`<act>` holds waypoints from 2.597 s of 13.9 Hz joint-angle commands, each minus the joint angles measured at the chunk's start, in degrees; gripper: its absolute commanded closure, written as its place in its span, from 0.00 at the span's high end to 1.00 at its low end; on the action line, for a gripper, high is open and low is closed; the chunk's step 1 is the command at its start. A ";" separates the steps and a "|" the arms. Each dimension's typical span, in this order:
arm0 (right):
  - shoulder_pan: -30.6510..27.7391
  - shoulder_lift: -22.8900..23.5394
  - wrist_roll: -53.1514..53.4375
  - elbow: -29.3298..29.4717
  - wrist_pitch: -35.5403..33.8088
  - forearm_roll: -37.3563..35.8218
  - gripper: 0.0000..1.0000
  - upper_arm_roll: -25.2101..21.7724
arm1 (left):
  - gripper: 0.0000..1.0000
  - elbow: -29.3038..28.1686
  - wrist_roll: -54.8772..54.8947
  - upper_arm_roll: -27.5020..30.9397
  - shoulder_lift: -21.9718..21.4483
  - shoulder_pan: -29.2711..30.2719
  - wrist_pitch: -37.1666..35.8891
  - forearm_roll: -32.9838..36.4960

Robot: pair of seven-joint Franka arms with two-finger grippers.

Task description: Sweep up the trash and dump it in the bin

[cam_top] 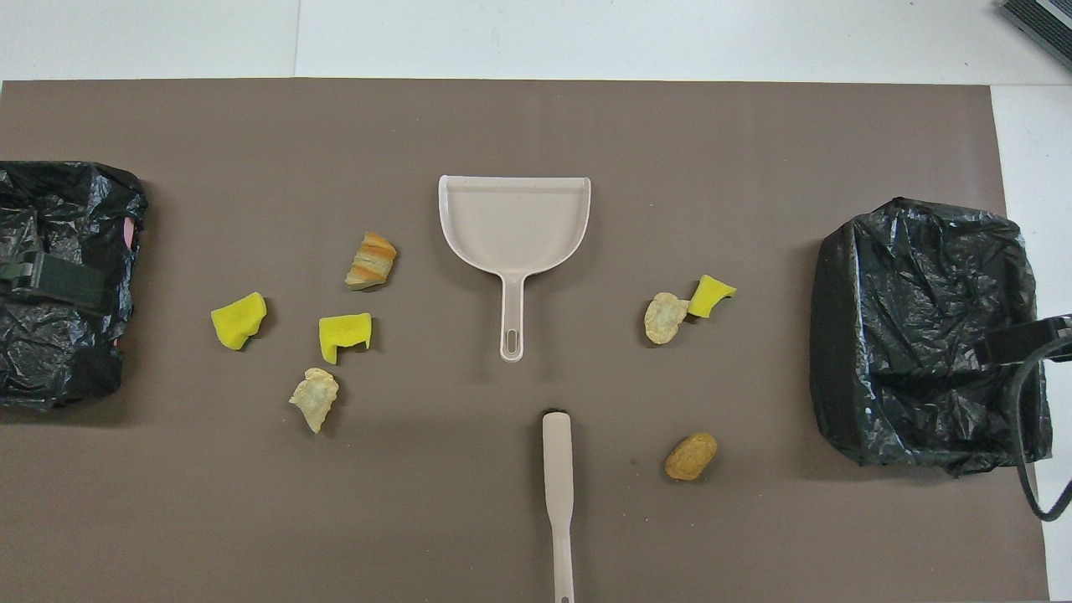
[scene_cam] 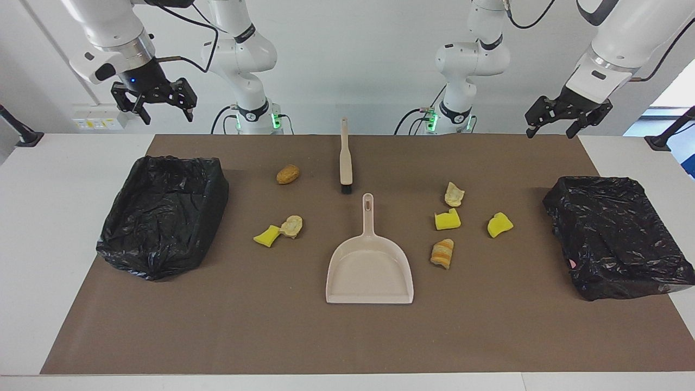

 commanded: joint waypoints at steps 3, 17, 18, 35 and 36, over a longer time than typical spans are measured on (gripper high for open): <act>-0.38 -1.37 1.12 -1.48 -0.31 0.28 1.00 0.47 | 1.00 2.55 0.85 -0.41 1.28 -0.14 -2.07 0.67; -0.47 -1.54 1.03 -2.01 -0.31 0.28 1.00 0.47 | 1.00 2.37 0.85 -0.68 1.02 0.30 -1.98 0.23; -0.47 -1.54 1.03 -2.01 -0.31 0.28 1.00 0.47 | 1.00 2.37 0.85 -0.68 1.02 0.38 -1.89 0.31; -0.47 -1.89 1.03 -2.36 -0.22 0.28 1.00 0.47 | 1.00 1.05 0.76 -0.41 0.22 0.47 -0.93 0.14; -0.47 -1.89 1.03 -2.36 -0.31 0.28 1.00 0.47 | 1.00 0.97 0.76 -0.41 0.22 0.47 -0.93 0.14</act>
